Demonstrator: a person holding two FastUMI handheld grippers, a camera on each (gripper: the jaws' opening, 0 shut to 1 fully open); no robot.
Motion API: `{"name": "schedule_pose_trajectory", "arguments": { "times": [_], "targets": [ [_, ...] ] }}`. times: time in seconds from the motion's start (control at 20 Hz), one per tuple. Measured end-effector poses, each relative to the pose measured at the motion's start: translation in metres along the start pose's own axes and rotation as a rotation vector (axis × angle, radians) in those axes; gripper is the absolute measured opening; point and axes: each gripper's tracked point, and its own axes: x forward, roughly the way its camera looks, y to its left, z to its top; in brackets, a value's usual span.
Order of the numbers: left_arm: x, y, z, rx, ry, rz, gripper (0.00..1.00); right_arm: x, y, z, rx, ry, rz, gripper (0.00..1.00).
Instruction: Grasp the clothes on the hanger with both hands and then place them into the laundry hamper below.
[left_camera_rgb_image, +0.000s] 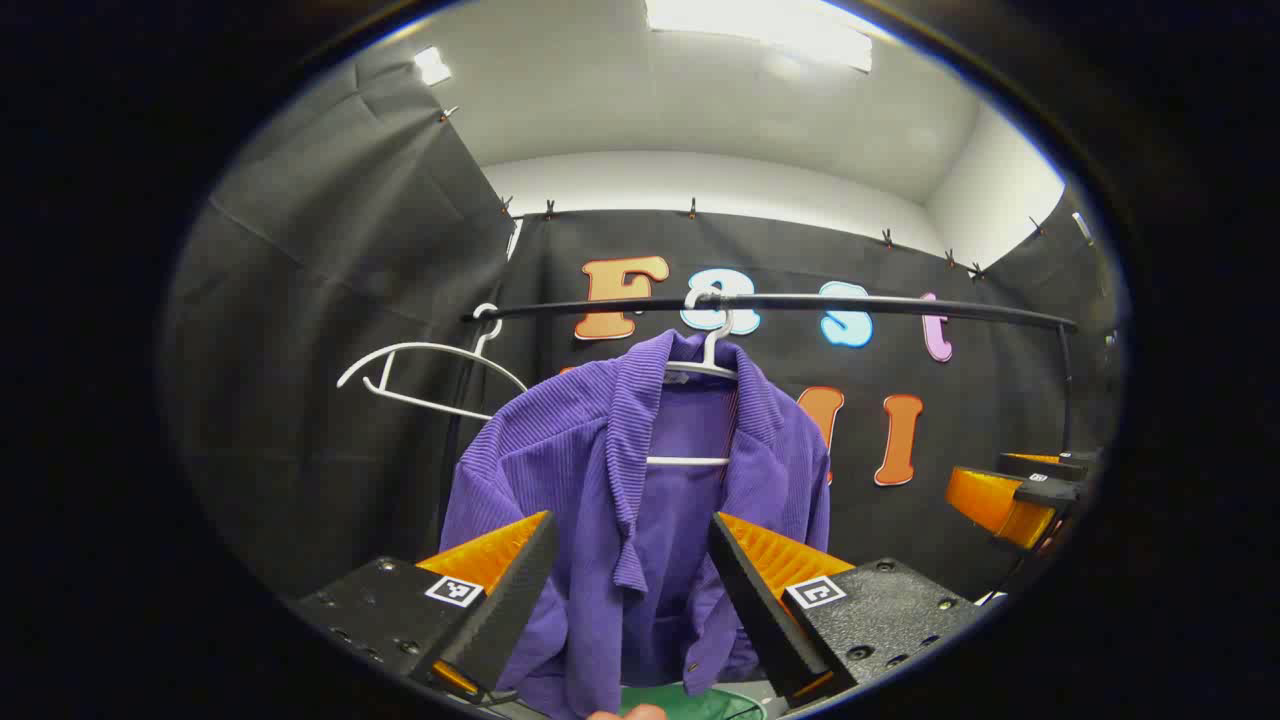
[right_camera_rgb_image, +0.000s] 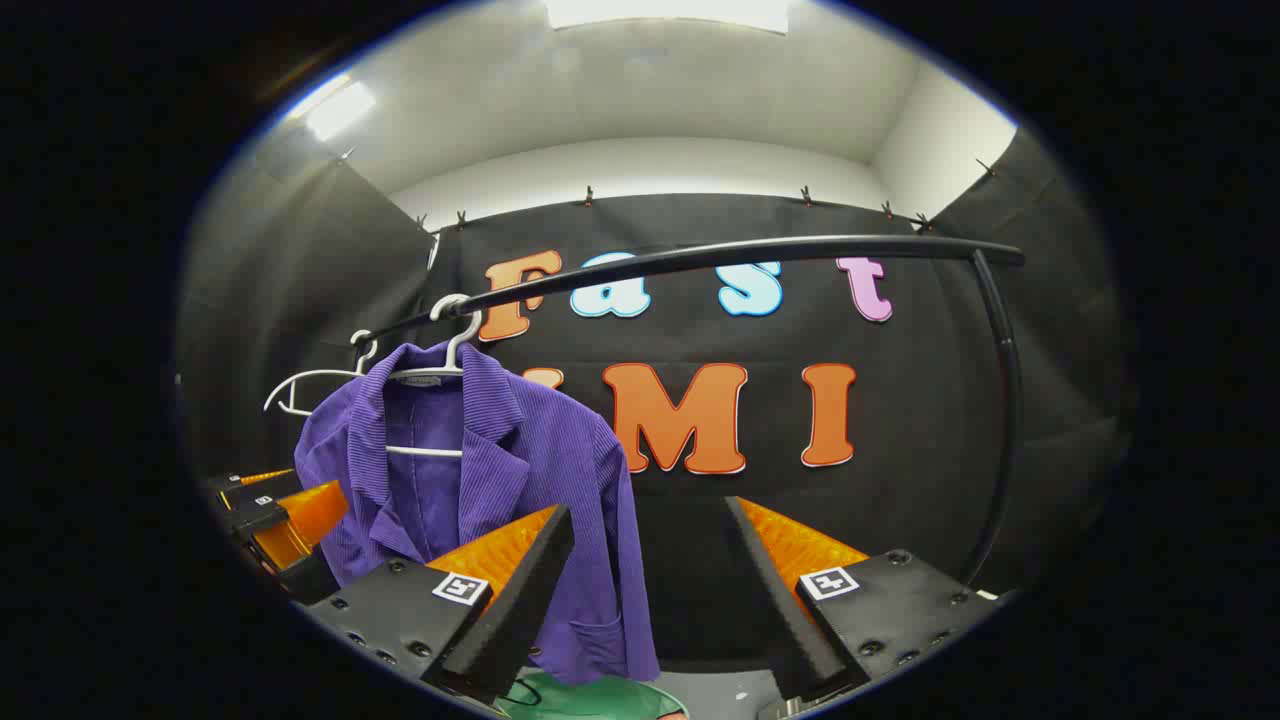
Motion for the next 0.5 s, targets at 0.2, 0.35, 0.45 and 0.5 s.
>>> {"name": "schedule_pose_trajectory", "arguments": {
  "times": [0.2,0.35,0.45,0.5],
  "targets": [
    [0.001,0.003,0.0,0.021,0.001,-0.025,0.92,0.007,0.001,-0.015,0.022,0.039,-0.016,0.94],
    [0.004,0.003,0.001,0.016,-0.007,-0.034,0.95,0.005,0.001,-0.019,0.006,0.043,-0.028,0.94],
    [0.004,0.006,-0.001,0.018,-0.002,-0.032,0.92,0.004,0.002,-0.016,0.004,0.031,-0.032,0.98],
    [0.005,0.008,-0.001,0.024,-0.001,-0.027,0.95,0.002,-0.001,-0.013,0.005,0.017,-0.041,0.98]
  ]
}}
